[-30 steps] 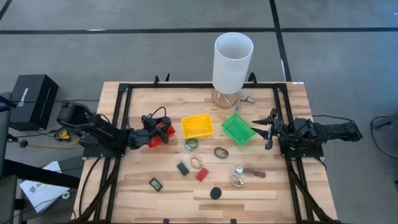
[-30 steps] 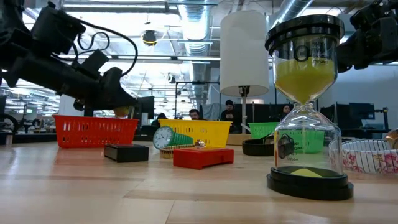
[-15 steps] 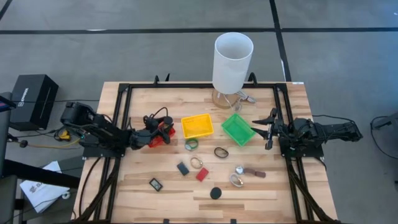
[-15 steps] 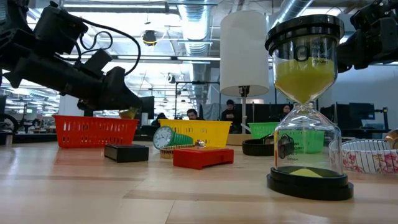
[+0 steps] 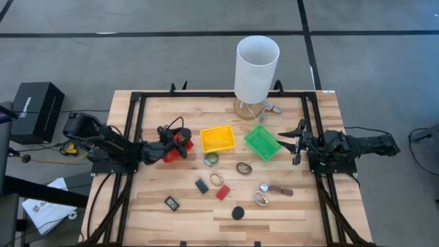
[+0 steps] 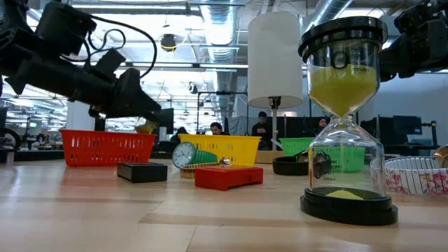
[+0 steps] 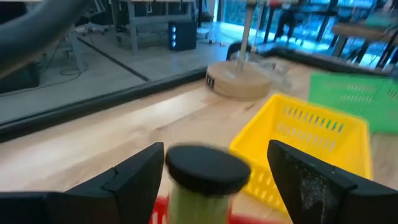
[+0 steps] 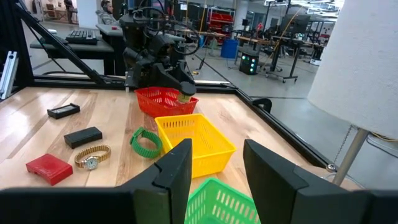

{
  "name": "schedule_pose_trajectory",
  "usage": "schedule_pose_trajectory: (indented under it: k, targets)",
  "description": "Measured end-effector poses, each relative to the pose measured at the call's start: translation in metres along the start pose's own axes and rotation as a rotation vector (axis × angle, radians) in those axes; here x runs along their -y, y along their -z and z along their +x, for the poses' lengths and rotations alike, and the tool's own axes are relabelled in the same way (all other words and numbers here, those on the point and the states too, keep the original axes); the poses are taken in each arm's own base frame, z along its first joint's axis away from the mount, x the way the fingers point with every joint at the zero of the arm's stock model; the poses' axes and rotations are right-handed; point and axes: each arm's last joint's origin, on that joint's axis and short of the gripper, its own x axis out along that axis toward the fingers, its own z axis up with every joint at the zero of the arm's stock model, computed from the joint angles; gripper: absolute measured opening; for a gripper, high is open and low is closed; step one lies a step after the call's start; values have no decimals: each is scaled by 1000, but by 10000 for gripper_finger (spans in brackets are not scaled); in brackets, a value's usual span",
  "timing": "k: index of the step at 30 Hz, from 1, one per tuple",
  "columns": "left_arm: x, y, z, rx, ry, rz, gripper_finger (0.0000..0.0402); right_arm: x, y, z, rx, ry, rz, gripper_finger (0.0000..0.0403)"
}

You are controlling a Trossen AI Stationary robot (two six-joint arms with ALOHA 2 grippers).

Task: Pick & Place Office items
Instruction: Put the left black hourglass into the red basket

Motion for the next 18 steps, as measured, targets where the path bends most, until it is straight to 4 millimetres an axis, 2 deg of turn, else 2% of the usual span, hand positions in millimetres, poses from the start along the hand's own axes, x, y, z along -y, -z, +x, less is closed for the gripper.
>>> schedule_pose_trajectory:
  k: [9,18]
  targets:
    - [2,-14,-7,50,43,13,282,0,0,0,0,0,26,136]
    - [1,-3,-9,-32,39,31,282,0,0,0,-1,0,26,136]
